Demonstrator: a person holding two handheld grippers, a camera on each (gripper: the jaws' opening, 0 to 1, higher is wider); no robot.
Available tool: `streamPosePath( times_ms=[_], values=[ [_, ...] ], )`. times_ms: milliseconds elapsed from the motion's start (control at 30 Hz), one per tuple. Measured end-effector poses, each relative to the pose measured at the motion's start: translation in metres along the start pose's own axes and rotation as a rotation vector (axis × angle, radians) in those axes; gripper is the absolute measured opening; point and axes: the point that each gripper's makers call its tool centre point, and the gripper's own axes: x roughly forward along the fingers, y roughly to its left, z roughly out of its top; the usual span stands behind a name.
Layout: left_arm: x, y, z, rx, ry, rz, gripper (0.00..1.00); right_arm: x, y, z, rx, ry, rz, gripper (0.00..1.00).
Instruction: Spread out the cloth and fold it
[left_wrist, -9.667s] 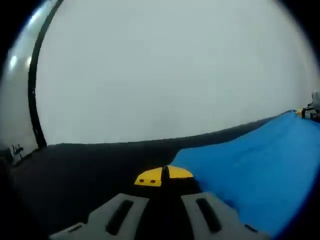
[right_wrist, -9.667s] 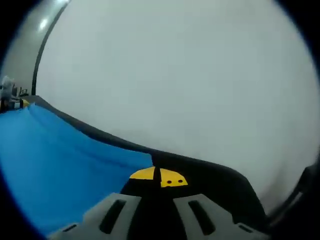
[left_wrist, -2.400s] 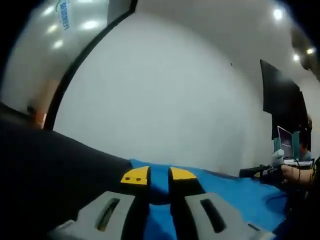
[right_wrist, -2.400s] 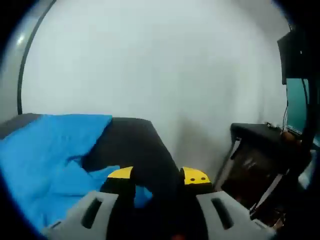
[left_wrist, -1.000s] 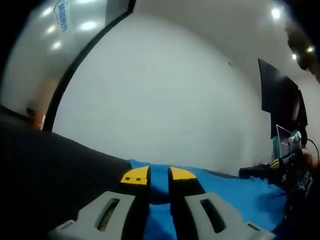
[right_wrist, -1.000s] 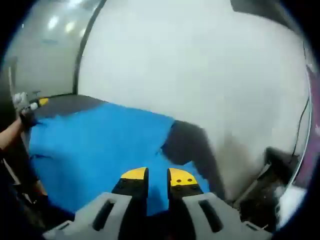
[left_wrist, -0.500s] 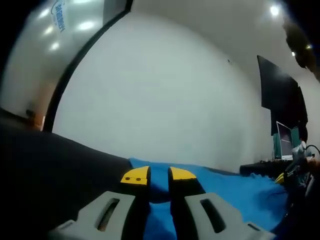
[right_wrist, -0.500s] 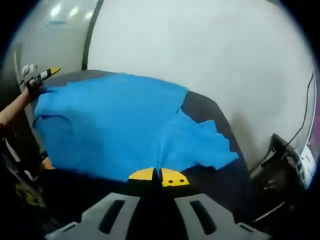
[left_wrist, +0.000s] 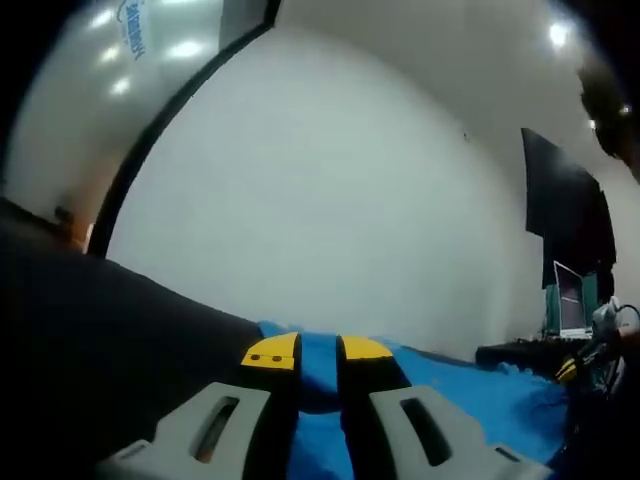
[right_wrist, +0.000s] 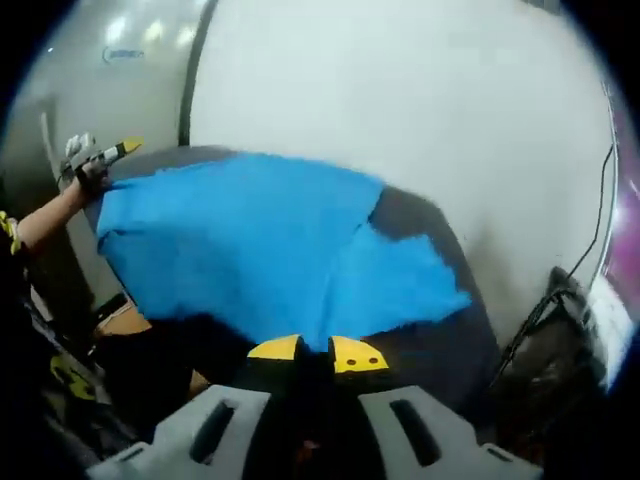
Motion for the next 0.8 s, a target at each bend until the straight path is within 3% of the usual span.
streamPosePath(
  times_ms=[100,167,233,267,333,400,500,633,733,800],
  values=[
    [0.0,0.012,0.004,-0.088,-0.015,0.046,0.17,-0.001,-0.003,0.057,-0.031,-0.246,-0.017,0.11],
    [-0.003,0.023,0.008,-0.167,-0.011,0.098,0.17,0.004,0.0,0.073,-0.004,-0.307,0.003,0.12],
    [-0.016,0.033,0.015,-0.192,0.009,0.173,0.17,0.011,0.001,0.078,-0.011,-0.33,0.019,0.13],
    [-0.025,0.04,0.015,-0.161,0.043,0.22,0.18,0.016,0.0,0.076,-0.01,-0.325,0.02,0.14],
    [-0.041,0.045,0.014,-0.112,0.121,0.245,0.18,0.03,-0.002,0.073,-0.008,-0.323,0.036,0.14],
    [-0.058,0.041,0.002,-0.126,0.26,0.203,0.18,0.043,-0.004,0.069,0.016,-0.318,0.051,0.14],
    [-0.073,0.033,-0.017,-0.183,0.438,0.155,0.18,0.065,-0.012,0.078,0.067,-0.397,0.047,0.14],
    [-0.075,0.021,-0.044,-0.111,0.596,0.118,0.19,0.093,-0.018,0.087,0.06,-0.481,0.025,0.14],
    [-0.074,0.034,-0.064,-0.018,0.685,0.172,0.21,0.102,-0.018,0.09,0.055,-0.512,0.029,0.14],
    [-0.073,0.045,-0.073,0.029,0.73,0.201,0.13,0.104,-0.023,0.09,0.033,-0.527,0.014,0.14]
  ],
)
